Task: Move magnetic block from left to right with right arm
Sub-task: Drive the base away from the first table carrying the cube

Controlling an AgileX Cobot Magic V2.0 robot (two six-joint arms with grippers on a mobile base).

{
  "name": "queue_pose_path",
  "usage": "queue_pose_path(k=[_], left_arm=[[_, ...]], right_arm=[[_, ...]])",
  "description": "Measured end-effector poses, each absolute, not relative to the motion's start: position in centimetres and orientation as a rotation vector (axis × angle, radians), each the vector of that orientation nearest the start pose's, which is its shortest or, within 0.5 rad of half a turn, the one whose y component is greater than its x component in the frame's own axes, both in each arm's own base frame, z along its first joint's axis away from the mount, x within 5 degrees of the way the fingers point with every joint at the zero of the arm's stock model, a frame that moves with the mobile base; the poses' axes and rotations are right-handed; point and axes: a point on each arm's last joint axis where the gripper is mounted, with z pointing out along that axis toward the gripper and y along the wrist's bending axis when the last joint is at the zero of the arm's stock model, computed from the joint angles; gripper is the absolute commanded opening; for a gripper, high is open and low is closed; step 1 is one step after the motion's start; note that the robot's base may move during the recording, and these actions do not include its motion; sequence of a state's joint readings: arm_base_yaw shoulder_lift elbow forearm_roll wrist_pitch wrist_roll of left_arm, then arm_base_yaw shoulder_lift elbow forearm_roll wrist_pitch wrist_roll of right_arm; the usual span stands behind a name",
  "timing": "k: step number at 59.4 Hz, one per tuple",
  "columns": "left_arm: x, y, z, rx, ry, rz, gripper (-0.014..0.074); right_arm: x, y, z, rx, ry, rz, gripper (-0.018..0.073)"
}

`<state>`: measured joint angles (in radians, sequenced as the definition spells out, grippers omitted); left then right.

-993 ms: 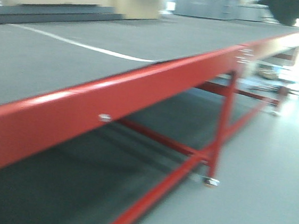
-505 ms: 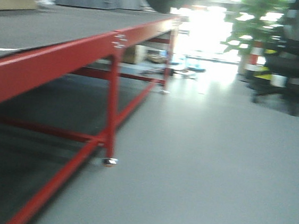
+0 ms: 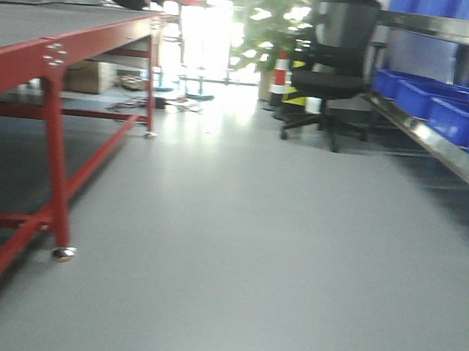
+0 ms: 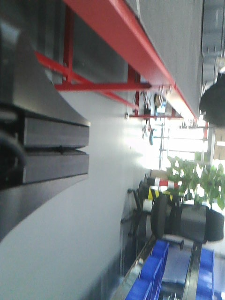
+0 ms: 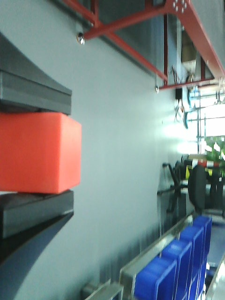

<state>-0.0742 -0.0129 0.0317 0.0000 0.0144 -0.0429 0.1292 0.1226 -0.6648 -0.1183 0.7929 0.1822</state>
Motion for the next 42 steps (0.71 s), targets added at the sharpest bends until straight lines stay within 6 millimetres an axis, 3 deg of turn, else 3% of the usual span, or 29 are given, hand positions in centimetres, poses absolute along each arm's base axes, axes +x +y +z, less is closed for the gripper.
queue_pose_path(k=[42], left_arm=[[5.65,-0.42,20.19,0.024,1.517,-0.094,-0.0116]], right_arm=[[0.46,-0.70,34.65,0.036,1.733,0.097,0.0157]])
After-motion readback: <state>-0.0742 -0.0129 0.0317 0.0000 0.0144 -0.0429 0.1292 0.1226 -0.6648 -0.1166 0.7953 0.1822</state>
